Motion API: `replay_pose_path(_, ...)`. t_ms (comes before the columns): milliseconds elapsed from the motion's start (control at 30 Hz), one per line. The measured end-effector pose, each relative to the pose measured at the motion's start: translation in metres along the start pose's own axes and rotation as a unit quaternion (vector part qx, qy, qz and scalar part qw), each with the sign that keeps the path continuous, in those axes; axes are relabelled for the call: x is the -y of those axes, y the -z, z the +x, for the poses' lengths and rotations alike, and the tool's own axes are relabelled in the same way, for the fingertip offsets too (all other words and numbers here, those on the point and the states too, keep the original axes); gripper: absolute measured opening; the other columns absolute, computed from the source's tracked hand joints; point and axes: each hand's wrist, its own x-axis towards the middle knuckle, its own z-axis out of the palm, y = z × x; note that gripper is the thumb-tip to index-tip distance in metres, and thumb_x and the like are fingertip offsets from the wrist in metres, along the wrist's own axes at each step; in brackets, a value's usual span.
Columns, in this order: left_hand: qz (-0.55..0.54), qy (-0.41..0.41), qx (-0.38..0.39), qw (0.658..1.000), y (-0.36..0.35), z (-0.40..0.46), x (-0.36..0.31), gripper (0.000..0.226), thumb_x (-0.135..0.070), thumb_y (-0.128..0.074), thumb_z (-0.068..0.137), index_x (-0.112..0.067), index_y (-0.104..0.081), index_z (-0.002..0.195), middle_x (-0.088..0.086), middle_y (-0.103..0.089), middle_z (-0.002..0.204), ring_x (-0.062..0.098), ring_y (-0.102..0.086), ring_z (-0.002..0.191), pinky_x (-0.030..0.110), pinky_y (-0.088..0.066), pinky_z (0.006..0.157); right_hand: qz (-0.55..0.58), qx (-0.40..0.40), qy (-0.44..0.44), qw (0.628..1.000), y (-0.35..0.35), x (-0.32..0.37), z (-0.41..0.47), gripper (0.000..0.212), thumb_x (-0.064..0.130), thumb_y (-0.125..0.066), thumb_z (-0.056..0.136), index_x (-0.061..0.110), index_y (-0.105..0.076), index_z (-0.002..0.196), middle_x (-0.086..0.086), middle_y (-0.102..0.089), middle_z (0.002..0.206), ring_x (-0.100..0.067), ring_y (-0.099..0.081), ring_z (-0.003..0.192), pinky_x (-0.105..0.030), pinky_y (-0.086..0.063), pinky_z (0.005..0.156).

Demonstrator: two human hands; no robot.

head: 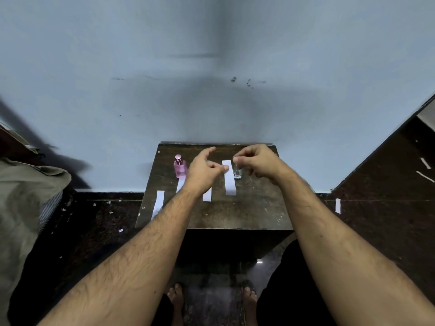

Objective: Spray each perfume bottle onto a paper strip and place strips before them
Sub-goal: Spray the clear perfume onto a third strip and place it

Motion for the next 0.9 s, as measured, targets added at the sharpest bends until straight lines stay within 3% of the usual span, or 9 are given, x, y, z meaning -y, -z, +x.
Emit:
replay_pose_path(167,0.011,-0.049,0.001,0.999,0.022,-0.029,-0.045,0.077,-0.021,-0.078,0.082,-0.017,-0.039,0.148,-0.006,-0.075,0.081,0.014,-0.070,0.094,0.028,-0.051,0.086,0.004,0.036,0.003,0.999,0.012,0.041,-0.026,0.008,0.022,-0.071,0.086,0.015,-0.072,0.082,-0.003,-0.065,0.069,-0.007,-0.046,0.043,-0.018,-0.032,0.041)
replay_pose_path(300,0.004,-0.080,-0.002,0.997,0.037,-0.057,-0.080,0.077,-0.019,-0.076,0.084,-0.020,-0.036,0.149,-0.007,-0.073,0.078,0.010,-0.070,0.091,0.032,-0.051,0.094,0.008,0.033,0.036,0.999,0.020,0.080,-0.052,0.011,0.013,-0.067,0.090,0.006,-0.066,0.081,0.006,-0.060,0.052,-0.006,-0.045,0.040,-0.018,-0.034,0.040)
replay_pose_path(400,0.001,-0.111,-0.018,0.994,0.052,-0.079,-0.105,0.074,-0.018,-0.075,0.085,-0.019,-0.036,0.149,-0.007,-0.072,0.081,0.007,-0.068,0.088,0.036,-0.049,0.098,0.002,0.003,0.062,0.998,0.023,0.107,-0.070,0.012,0.017,-0.065,0.089,0.011,-0.066,0.079,0.001,-0.064,0.063,-0.010,-0.050,0.050,-0.023,-0.039,0.048)
replay_pose_path(500,0.010,-0.132,-0.024,0.991,0.070,-0.095,-0.129,0.064,-0.017,-0.074,0.086,-0.019,-0.045,0.143,-0.006,-0.065,0.073,0.003,-0.059,0.070,0.036,-0.050,0.086,0.051,-0.021,0.084,0.995,0.028,0.132,-0.084,0.012,0.014,-0.064,0.089,0.011,-0.066,0.078,-0.006,-0.067,0.071,-0.014,-0.054,0.055,-0.027,-0.043,0.053)
replay_pose_path(633,0.024,-0.167,-0.028,0.985,0.090,-0.112,-0.163,0.054,-0.015,-0.073,0.086,-0.019,-0.050,0.135,0.004,-0.064,0.082,0.005,-0.058,0.070,0.020,-0.042,0.063,0.093,-0.014,0.108,0.990,0.035,0.161,-0.106,0.011,0.009,-0.064,0.089,0.009,-0.062,0.078,-0.011,-0.066,0.074,-0.013,-0.053,0.051,-0.026,-0.046,0.051)
replay_pose_path(800,0.077,-0.204,0.021,0.976,0.110,-0.134,-0.207,0.058,-0.015,-0.073,0.086,-0.022,-0.044,0.137,0.006,-0.066,0.087,0.006,-0.059,0.071,0.016,-0.040,0.059,0.080,0.048,0.111,0.989,0.056,0.196,-0.131,0.011,0.020,-0.070,0.088,0.010,-0.065,0.089,-0.011,-0.068,0.081,-0.015,-0.058,0.058,-0.029,-0.052,0.058)
replay_pose_path(900,0.106,-0.216,0.033,0.970,0.116,-0.145,-0.228,0.060,-0.015,-0.074,0.085,-0.022,-0.044,0.137,0.003,-0.069,0.086,0.003,-0.060,0.067,0.017,-0.040,0.058,0.038,0.052,0.119,0.991,0.065,0.215,-0.143,0.006,0.013,-0.069,0.088,0.009,-0.065,0.085,-0.010,-0.067,0.079,-0.014,-0.059,0.058,-0.030,-0.053,0.061)
